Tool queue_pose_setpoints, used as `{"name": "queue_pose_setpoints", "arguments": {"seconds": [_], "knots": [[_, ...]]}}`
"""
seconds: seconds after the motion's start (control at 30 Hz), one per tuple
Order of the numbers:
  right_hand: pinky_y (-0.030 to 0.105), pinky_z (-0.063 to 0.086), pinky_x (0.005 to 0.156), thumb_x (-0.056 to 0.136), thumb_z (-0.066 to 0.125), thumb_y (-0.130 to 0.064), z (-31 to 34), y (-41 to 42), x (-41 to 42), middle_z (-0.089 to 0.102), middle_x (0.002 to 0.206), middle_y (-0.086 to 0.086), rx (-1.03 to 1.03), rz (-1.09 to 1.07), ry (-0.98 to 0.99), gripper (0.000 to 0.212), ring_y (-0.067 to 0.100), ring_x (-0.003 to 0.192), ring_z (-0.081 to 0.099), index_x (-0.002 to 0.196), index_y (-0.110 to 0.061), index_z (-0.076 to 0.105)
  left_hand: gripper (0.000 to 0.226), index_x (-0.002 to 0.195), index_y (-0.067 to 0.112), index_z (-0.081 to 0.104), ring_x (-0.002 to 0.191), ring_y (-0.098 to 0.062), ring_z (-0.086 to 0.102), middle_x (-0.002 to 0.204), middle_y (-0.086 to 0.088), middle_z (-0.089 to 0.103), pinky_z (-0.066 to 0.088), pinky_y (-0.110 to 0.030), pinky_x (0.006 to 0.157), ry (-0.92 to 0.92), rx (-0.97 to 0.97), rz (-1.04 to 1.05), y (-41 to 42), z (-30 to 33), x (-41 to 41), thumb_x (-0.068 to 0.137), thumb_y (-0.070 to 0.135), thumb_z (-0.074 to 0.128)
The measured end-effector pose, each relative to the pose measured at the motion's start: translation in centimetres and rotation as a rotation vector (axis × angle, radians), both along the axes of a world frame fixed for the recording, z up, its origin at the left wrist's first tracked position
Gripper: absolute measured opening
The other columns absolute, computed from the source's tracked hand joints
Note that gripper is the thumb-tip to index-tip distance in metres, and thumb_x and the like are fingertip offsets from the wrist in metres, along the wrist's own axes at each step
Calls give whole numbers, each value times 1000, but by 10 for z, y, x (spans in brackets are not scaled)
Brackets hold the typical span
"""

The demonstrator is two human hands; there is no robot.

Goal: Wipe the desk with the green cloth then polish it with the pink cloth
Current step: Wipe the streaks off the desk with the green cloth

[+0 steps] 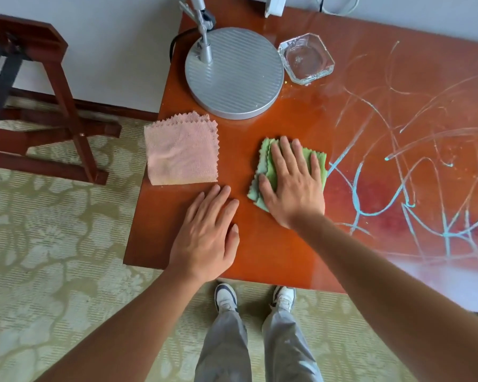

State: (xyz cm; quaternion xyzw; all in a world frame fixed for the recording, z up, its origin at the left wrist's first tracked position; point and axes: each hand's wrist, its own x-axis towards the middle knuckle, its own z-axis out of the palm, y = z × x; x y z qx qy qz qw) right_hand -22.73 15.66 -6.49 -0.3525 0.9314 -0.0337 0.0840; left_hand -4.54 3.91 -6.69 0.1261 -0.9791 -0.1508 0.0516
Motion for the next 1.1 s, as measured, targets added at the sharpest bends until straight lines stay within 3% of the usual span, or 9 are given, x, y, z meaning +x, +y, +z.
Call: {"name": "queue_pose_setpoints", "arguments": {"seconds": [0.23,0.43,0.57,0.8,1.1], "knots": [[46,-9,126,103,12,-61,4,4,6,1,171,-1,-9,4,-16,73,20,157,-8,163,-20,7,48,139,4,57,147,-33,38,153,-18,47,28,-52,121,-15,-12,-12,0,3,-2,99,29,45],[52,8,126,104,22,-57,2,91,72,12,170,0,-34,46,-41,71,21,158,0,162,-17,18,56,135,2,58,142,-38,42,150,-22,48,32,-58,116,-126,-51,-11,3,15,-8,95,36,38],[53,12,124,104,26,-56,4,130,73,12,170,0,17,66,-19,70,21,158,4,162,-17,18,52,127,9,62,136,-32,47,146,-16,51,32,-54,112,-160,-82,-59,14,25,-25,92,38,37],[52,11,124,103,21,-57,0,129,71,16,169,1,-2,49,-12,70,22,157,7,161,-18,23,60,149,20,48,152,-27,29,161,-8,37,21,-53,121,-190,-92,-60,44,10,-76,102,48,22],[53,11,126,101,25,-59,1,94,1,15,169,0,-49,-46,-25,73,21,158,5,161,-18,24,57,147,17,52,151,-27,32,160,-7,40,27,-55,119,-138,-79,-51,47,8,-77,100,45,33]]}}
